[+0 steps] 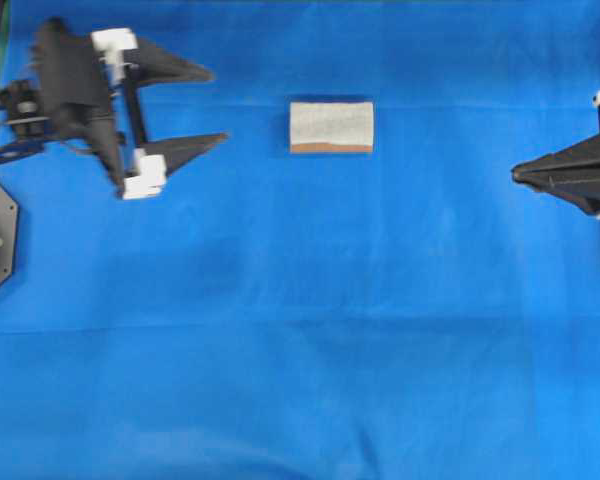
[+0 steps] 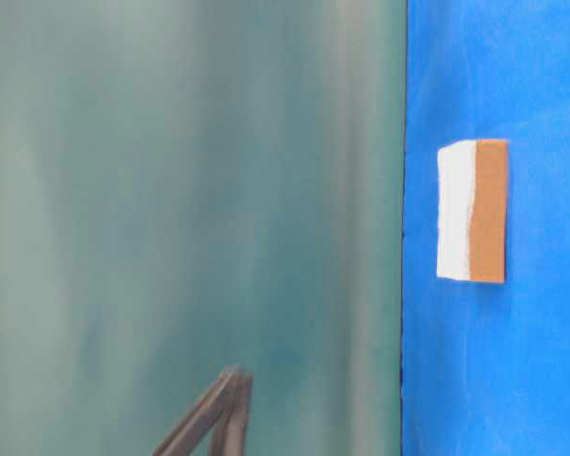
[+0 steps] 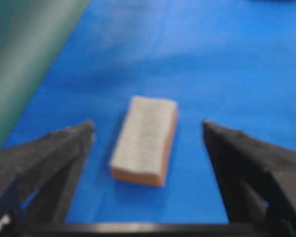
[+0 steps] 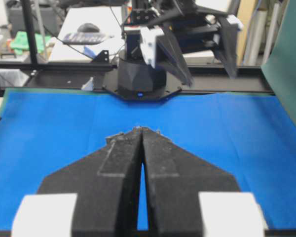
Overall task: Hand over the sponge with the left arm and wipe it with the right arm.
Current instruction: 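Move the left gripper to the white-and-tan sponge and close on it, then lift the sponge with the left gripper and carry it toward center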
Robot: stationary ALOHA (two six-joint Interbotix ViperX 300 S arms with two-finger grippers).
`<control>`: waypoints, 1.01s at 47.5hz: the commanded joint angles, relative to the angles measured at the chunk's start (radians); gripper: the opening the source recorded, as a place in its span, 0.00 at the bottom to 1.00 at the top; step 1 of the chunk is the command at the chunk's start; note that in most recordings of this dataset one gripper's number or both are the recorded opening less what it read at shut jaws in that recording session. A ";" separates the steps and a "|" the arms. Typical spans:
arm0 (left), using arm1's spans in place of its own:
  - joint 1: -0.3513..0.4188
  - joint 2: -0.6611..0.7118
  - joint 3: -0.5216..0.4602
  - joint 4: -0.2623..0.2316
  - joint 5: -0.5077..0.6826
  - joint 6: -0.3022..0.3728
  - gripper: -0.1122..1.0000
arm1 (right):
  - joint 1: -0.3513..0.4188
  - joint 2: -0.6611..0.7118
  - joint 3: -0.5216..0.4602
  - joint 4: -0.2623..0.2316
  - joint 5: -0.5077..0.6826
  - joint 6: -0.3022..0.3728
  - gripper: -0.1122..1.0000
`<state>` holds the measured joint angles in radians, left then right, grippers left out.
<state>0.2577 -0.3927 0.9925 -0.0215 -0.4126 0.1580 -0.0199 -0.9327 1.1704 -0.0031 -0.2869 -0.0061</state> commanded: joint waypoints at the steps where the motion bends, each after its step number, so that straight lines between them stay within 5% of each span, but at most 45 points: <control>1: 0.011 0.097 -0.083 -0.002 -0.008 0.025 0.95 | -0.002 0.008 -0.018 0.002 -0.005 -0.002 0.10; 21: 0.028 0.479 -0.322 -0.002 0.095 0.080 0.95 | -0.003 0.009 -0.017 0.003 0.040 -0.002 0.10; 48: 0.069 0.713 -0.436 -0.002 0.100 0.144 0.95 | -0.005 0.031 -0.014 0.002 0.044 -0.002 0.10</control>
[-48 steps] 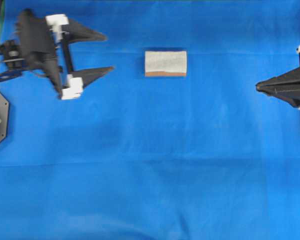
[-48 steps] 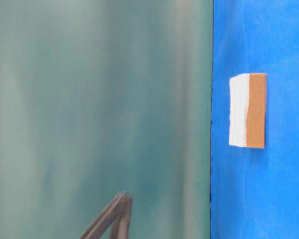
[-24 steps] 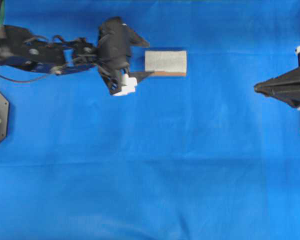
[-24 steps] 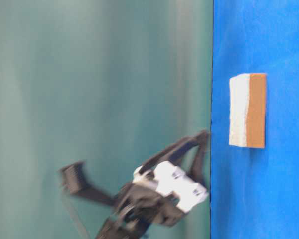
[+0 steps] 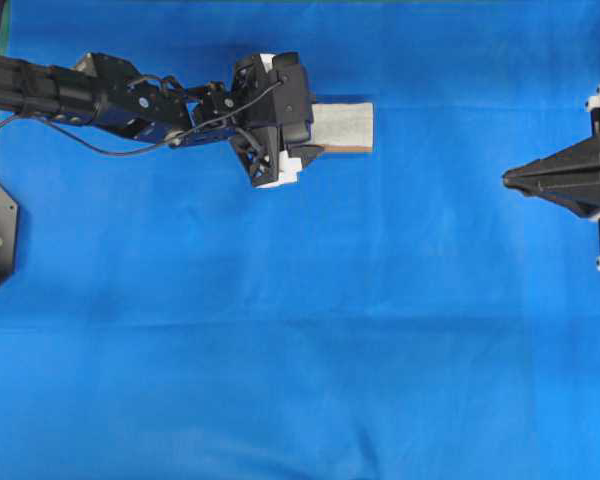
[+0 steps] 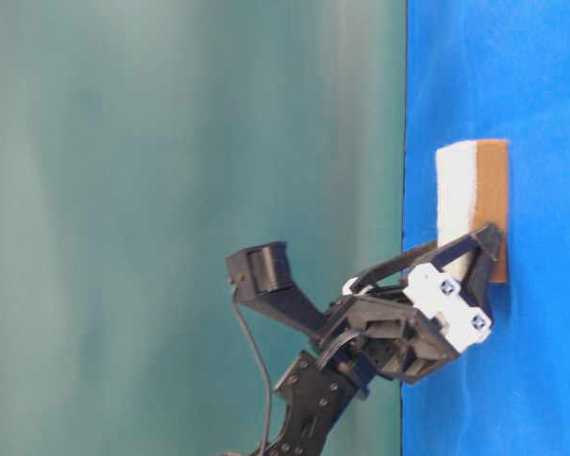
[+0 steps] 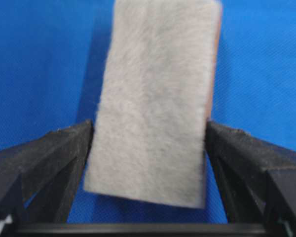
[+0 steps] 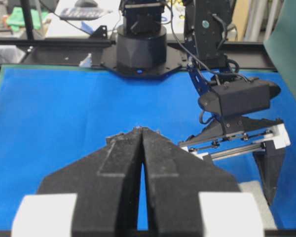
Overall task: Hand over the sponge with the left arm and wipe it with the right arm.
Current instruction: 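Lift the sponge with the left gripper and carry it toward center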
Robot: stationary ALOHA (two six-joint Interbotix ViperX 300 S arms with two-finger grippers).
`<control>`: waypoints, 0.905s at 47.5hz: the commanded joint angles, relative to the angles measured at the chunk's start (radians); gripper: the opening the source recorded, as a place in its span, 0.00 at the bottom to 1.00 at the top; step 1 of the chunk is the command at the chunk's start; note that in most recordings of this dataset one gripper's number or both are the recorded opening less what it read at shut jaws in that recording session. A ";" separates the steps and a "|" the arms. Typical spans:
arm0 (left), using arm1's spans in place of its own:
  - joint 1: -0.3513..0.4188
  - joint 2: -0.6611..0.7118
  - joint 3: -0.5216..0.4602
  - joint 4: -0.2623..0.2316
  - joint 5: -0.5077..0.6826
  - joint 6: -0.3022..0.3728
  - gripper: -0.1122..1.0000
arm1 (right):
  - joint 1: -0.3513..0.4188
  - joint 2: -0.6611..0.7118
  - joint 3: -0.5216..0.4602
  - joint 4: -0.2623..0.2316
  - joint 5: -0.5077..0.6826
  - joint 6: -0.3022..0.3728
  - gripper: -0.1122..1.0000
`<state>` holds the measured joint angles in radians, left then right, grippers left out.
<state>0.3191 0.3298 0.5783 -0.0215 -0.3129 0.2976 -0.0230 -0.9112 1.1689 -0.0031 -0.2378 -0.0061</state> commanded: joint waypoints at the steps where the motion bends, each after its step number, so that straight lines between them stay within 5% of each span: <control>1: 0.009 -0.008 -0.021 -0.002 0.002 0.009 0.95 | 0.000 0.009 -0.012 0.002 -0.005 -0.002 0.10; 13: 0.009 -0.020 -0.034 -0.002 0.048 0.021 0.90 | 0.000 0.011 -0.012 0.002 -0.005 -0.002 0.10; 22: 0.005 -0.058 -0.031 -0.002 0.130 0.054 0.48 | -0.002 0.020 -0.011 0.002 0.002 -0.002 0.10; 27: 0.003 -0.081 -0.037 -0.002 0.176 0.035 0.33 | -0.002 0.028 -0.009 0.002 0.003 -0.002 0.10; 43: -0.060 -0.275 -0.041 -0.005 0.333 -0.063 0.31 | -0.046 0.054 -0.008 0.002 0.006 0.000 0.10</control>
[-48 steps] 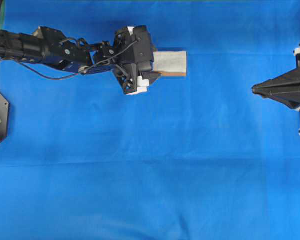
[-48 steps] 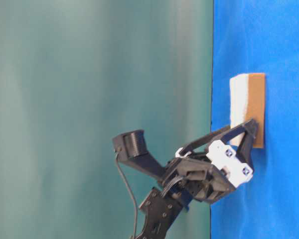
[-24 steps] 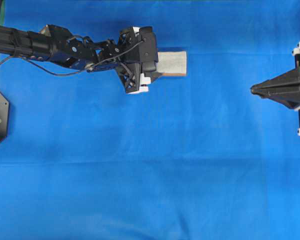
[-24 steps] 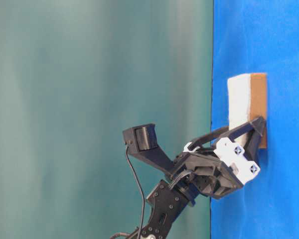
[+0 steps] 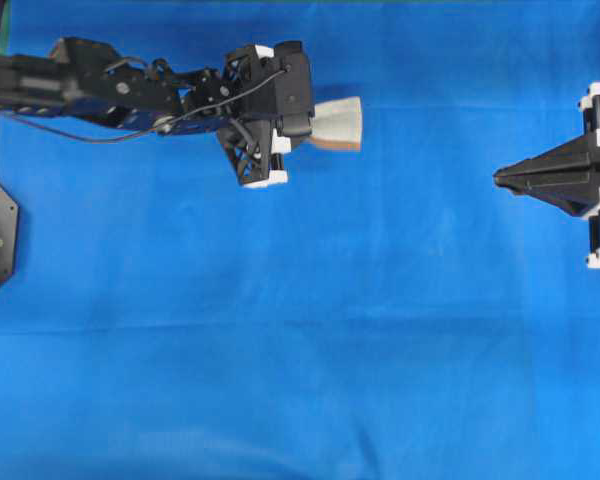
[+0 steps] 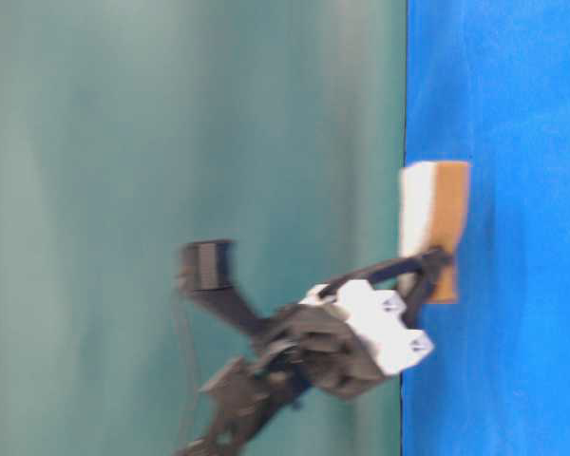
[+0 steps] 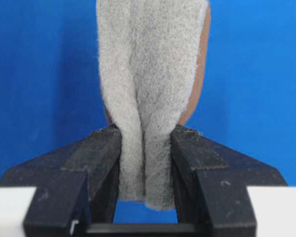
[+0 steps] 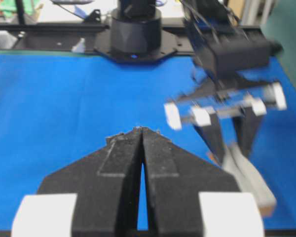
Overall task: Hand over the sponge with the left arm and wipe it with the right arm.
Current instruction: 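Lift the sponge with the left gripper and carry it toward center, then move the right gripper to the sponge and grasp its free end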
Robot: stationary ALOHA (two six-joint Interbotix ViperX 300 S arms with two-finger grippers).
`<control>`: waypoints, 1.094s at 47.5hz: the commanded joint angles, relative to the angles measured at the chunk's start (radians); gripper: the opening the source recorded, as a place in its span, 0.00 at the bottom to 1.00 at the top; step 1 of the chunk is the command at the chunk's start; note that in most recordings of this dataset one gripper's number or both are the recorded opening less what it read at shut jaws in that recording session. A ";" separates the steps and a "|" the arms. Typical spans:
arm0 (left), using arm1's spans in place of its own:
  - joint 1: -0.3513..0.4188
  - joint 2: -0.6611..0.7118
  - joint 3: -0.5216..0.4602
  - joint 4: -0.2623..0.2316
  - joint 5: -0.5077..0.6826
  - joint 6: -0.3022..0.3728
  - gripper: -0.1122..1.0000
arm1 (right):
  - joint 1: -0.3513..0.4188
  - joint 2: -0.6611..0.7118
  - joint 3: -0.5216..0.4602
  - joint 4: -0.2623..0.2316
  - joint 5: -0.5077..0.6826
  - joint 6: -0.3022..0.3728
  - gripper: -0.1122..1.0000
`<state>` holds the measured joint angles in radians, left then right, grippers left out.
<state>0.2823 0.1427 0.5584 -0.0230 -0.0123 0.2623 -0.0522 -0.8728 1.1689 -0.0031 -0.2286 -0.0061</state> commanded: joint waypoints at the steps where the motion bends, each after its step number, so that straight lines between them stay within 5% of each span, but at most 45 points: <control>1: -0.029 -0.103 -0.021 -0.002 0.044 -0.040 0.31 | -0.021 0.018 -0.008 0.002 -0.002 -0.002 0.10; 23: -0.250 -0.259 -0.015 -0.003 0.164 -0.196 0.30 | -0.084 0.087 -0.020 0.003 -0.002 0.006 0.10; 39: -0.261 -0.259 -0.011 -0.003 0.187 -0.210 0.30 | -0.083 0.103 -0.060 0.003 0.005 0.029 0.10; 52: -0.261 -0.259 -0.012 -0.002 0.187 -0.202 0.30 | -0.025 0.250 -0.166 0.005 0.005 0.054 0.10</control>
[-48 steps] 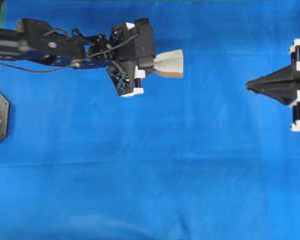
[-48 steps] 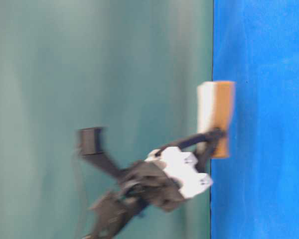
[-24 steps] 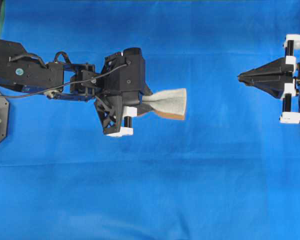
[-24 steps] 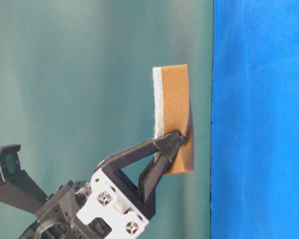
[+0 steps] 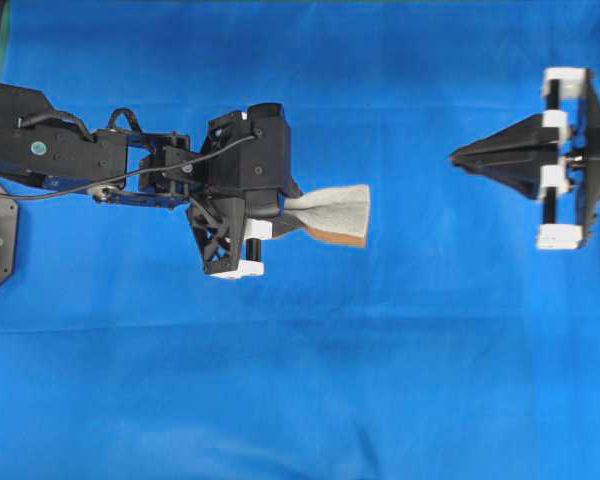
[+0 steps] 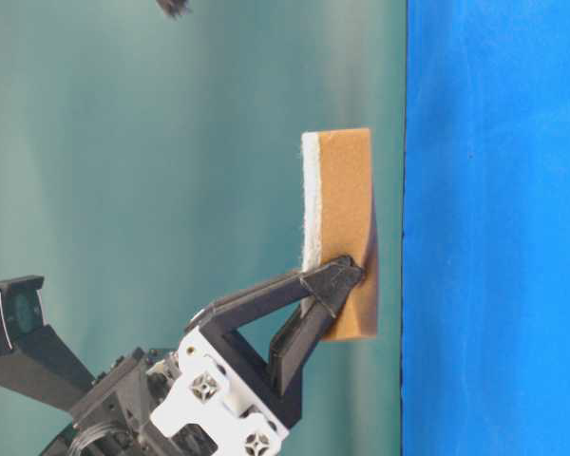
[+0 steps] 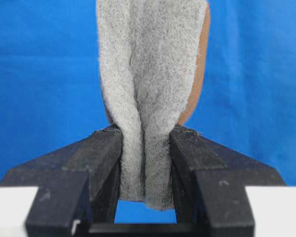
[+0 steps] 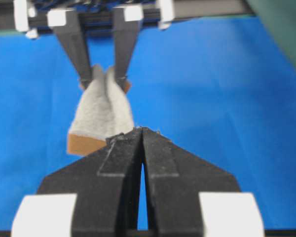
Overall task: Hand over the sponge with the left arm and wipe it with the right arm.
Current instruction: 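Move the right gripper to the sponge and grasp its free end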
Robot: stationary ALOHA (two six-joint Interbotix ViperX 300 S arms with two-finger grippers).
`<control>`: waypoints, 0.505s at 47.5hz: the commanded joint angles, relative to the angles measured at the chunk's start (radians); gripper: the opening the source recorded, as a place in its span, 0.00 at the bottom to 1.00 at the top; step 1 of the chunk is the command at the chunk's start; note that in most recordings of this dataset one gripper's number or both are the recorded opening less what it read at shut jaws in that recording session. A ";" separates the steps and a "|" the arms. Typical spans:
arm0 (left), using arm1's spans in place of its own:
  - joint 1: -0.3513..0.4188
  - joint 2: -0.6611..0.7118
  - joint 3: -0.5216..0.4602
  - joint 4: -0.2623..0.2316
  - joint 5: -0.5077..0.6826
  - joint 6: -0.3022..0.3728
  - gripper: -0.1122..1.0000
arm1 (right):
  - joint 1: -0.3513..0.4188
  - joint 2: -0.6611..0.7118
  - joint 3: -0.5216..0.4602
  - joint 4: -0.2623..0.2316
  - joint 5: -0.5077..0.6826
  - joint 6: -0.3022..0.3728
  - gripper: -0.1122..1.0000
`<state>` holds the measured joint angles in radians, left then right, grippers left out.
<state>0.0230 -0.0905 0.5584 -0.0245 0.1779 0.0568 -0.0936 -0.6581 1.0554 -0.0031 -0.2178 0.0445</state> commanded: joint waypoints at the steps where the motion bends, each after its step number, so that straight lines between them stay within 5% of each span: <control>1: -0.003 -0.025 -0.012 -0.002 -0.003 0.005 0.30 | 0.023 0.057 -0.064 0.003 -0.005 0.003 0.10; 11: -0.002 -0.020 -0.017 0.002 -0.003 0.011 0.30 | 0.055 0.206 -0.161 0.005 -0.005 0.008 0.12; 21: -0.003 -0.020 -0.020 0.003 -0.003 0.011 0.30 | 0.060 0.364 -0.281 0.002 0.028 0.005 0.66; 24: -0.002 -0.020 -0.020 0.003 -0.003 0.012 0.30 | 0.060 0.396 -0.311 0.002 0.052 0.003 0.75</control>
<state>0.0230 -0.0905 0.5584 -0.0230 0.1795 0.0660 -0.0353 -0.2884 0.8007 -0.0015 -0.1825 0.0506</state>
